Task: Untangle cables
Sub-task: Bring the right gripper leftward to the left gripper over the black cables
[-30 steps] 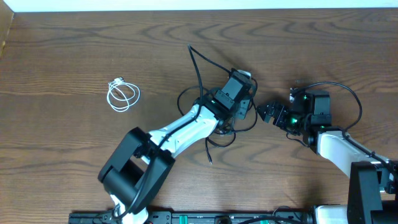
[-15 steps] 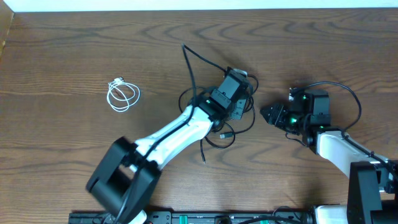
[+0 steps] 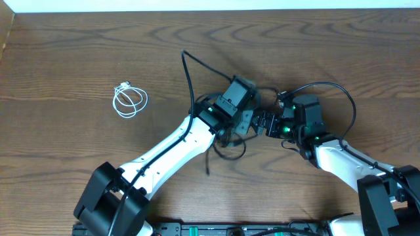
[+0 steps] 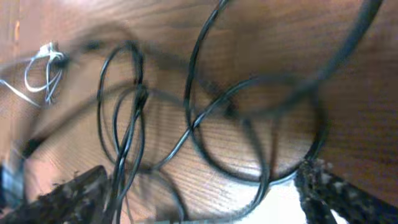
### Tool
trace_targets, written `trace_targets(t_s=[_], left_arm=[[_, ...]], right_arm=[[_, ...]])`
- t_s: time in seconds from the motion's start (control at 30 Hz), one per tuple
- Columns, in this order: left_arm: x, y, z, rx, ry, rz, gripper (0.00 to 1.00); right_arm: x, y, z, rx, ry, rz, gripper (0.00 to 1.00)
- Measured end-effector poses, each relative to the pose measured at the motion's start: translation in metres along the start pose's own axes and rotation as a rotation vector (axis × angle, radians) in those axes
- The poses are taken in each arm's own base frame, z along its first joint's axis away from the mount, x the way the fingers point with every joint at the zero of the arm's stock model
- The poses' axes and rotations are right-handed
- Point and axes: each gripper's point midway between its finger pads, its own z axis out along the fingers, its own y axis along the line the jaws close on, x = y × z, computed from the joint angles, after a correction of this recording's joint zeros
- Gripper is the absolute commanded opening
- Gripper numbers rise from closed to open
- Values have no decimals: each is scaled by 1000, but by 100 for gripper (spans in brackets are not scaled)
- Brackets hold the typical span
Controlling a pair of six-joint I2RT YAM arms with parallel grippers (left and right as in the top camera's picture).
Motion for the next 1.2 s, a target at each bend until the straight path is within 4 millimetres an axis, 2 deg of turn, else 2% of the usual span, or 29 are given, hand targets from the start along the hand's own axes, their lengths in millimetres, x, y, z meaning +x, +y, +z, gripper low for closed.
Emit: trace_targets(t_s=[0.13,0.23,0.33,0.6,0.97,1.2], left_arm=[[14,5,0,-19,59,2,8],[15,8,0,-21,63,-13,8],[12,14,0,-29,58,-71,7],[9,15,0,-9,55,-111,8],[9,20,2,-38,50,-98,8],[13,17,8,-22,76,-88,8]], right_arm=[[-1,11,2,-37,-6,-1,92],[1,23,3,-84,1,-21,84],[6,31,3,-114,22,-37,84],[10,36,3,-139,40,-41,86],[15,49,1,-213,70,-90,84],[15,49,0,-216,72,-103,80]])
